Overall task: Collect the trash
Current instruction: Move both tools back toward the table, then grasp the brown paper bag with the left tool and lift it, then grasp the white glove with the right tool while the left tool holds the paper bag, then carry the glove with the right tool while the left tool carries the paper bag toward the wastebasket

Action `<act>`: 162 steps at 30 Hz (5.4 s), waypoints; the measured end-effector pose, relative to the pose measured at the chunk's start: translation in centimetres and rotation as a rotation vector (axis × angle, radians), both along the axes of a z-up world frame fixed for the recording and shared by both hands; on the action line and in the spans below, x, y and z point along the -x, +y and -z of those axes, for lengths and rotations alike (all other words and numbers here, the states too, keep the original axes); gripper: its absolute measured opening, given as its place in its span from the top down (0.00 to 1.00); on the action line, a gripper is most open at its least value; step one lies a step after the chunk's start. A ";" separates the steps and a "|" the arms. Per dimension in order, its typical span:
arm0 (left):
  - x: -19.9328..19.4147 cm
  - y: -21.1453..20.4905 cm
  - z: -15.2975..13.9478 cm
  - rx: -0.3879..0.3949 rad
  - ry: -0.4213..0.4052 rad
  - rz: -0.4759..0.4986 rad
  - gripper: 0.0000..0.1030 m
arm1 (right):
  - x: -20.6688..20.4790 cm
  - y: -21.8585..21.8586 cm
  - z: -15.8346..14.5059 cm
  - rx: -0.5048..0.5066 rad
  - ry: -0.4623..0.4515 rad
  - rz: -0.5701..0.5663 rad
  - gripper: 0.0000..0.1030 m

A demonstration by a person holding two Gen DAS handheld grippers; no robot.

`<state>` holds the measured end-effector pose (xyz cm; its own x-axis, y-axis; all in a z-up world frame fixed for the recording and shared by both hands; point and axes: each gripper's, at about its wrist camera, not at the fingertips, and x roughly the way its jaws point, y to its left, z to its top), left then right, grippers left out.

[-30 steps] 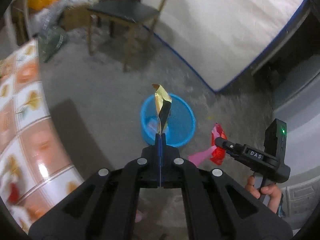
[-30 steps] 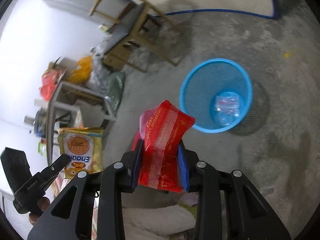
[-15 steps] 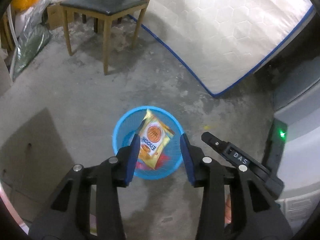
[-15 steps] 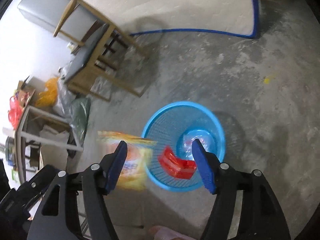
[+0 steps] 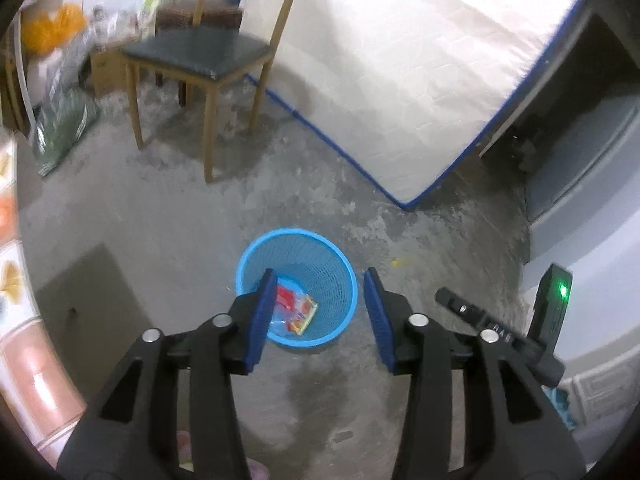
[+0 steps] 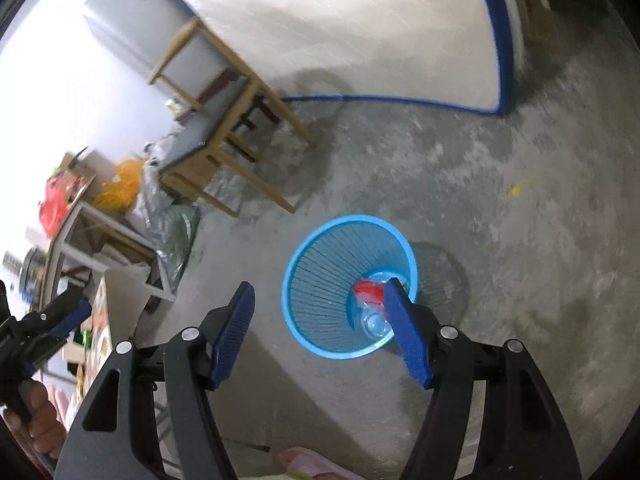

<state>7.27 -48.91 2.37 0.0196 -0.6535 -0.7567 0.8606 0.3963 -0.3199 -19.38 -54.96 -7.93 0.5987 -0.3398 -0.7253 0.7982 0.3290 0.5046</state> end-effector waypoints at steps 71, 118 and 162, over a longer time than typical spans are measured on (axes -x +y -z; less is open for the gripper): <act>-18.2 43.9 -2.5 -0.034 -0.120 -0.796 0.76 | -31.5 35.4 -10.1 -0.070 0.020 -1.038 0.21; -7.1 55.7 -9.6 0.317 -0.216 -1.034 1.00 | -35.5 42.6 -9.7 0.295 0.018 -1.177 0.39; -7.9 53.8 -7.9 0.293 -0.160 -0.960 1.00 | -31.9 40.7 -9.1 0.092 -0.016 -1.395 0.87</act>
<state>15.14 4.94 10.25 0.7209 -0.4675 -0.5115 0.2611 0.8670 -0.4244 12.48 -14.29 1.20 0.4869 0.4901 -0.7230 -0.2162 0.8696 0.4438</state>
